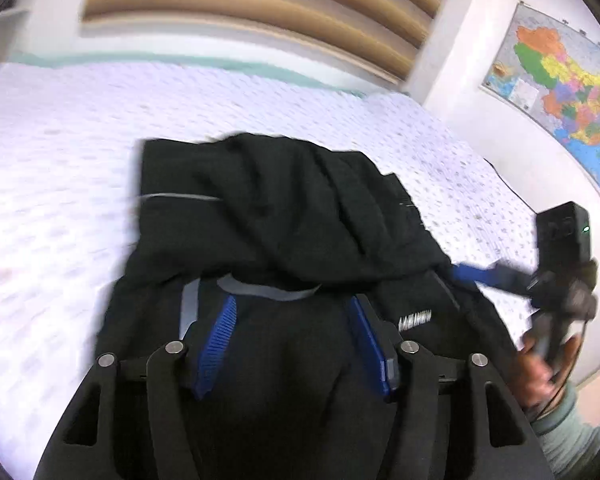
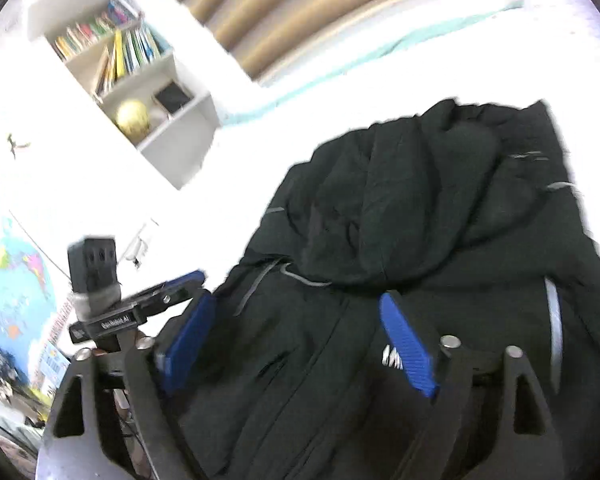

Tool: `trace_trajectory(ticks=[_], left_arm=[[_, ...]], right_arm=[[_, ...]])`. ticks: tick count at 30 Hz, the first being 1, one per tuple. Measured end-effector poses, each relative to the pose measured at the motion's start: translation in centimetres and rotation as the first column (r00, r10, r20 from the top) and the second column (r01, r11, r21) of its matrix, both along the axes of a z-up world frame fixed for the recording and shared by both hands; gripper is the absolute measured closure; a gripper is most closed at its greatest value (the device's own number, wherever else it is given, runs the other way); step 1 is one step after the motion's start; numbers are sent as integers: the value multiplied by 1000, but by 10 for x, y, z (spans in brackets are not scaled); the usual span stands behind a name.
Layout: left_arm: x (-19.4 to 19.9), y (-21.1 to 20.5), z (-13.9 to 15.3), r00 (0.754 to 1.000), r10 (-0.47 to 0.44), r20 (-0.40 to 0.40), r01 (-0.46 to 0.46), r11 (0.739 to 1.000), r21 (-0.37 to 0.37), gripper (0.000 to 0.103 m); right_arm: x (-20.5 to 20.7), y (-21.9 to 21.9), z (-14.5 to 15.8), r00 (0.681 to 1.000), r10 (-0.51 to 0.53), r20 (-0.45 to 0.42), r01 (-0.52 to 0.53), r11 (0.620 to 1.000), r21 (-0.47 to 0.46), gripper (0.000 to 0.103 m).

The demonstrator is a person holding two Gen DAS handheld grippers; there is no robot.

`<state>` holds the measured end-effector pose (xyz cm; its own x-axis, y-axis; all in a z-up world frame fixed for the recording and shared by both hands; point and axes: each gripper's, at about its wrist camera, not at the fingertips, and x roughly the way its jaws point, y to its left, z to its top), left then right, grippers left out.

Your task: Fold large clothes

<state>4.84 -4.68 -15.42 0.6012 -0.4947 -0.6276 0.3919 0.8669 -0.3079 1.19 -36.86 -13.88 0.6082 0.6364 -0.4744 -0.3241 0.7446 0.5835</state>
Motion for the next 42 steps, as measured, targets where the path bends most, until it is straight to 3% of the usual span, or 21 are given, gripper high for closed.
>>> trace_trajectory(ticks=[3, 5, 9, 12, 18, 23, 27, 28, 30, 32, 34, 35, 37, 40, 42], left_arm=[[-38, 43, 5, 996, 79, -29, -78, 997, 27, 43], [-54, 78, -2, 988, 140, -69, -137, 990, 35, 43], [-71, 129, -32, 971, 148, -189, -165, 983, -76, 43], [-76, 145, -62, 955, 125, -269, -175, 970, -170, 43], [-65, 149, -93, 944, 64, -325, -157, 951, -266, 43], [-45, 140, -106, 930, 42, -365, -149, 951, -272, 43], [-40, 131, -107, 932, 47, -360, -139, 962, -235, 43], [-40, 130, -106, 932, 42, -359, -134, 963, -235, 43], [-41, 127, -103, 932, 9, -361, -113, 957, -269, 45], [-46, 124, -96, 935, -35, -353, -86, 944, -320, 44], [-52, 125, -80, 942, -124, -313, -36, 888, -458, 44], [-55, 128, -73, 944, -168, -283, -13, 840, -543, 44], [-58, 132, -67, 944, -209, -255, 4, 782, -624, 44], [-63, 128, -74, 935, -225, -274, 7, 785, -620, 44], [-73, 124, -87, 919, -240, -313, -2, 790, -613, 44]], right_arm=[[-43, -25, 19, 996, -90, 3, 89, 986, -143, 12], [-71, -37, 21, 982, -188, 2, 180, 939, -294, 12], [-112, -63, 11, 956, -294, -19, 255, 860, -442, 14], [-129, -88, -6, 941, -330, -71, 256, 836, -485, 25], [-134, -107, -29, 907, -406, -112, 303, 813, -497, 28], [-121, -120, -53, 871, -466, -158, 337, 799, -499, 28], [-105, -125, -81, 853, -463, -242, 327, 834, -445, 31], [-105, -125, -82, 855, -458, -243, 324, 838, -439, 35], [-105, -122, -81, 872, -412, -263, 295, 873, -389, 56], [-108, -115, -72, 893, -342, -291, 255, 920, -299, 58], [-112, -109, -58, 914, -289, -286, 228, 947, -228, 58], [-114, -107, -52, 924, -257, -281, 212, 960, -182, 58], [-115, -104, -47, 927, -232, -295, 201, 971, -131, 58], [-115, -101, -62, 914, -207, -350, 183, 978, -101, 58], [-122, -98, -75, 897, -217, -386, 176, 975, -138, 58]])
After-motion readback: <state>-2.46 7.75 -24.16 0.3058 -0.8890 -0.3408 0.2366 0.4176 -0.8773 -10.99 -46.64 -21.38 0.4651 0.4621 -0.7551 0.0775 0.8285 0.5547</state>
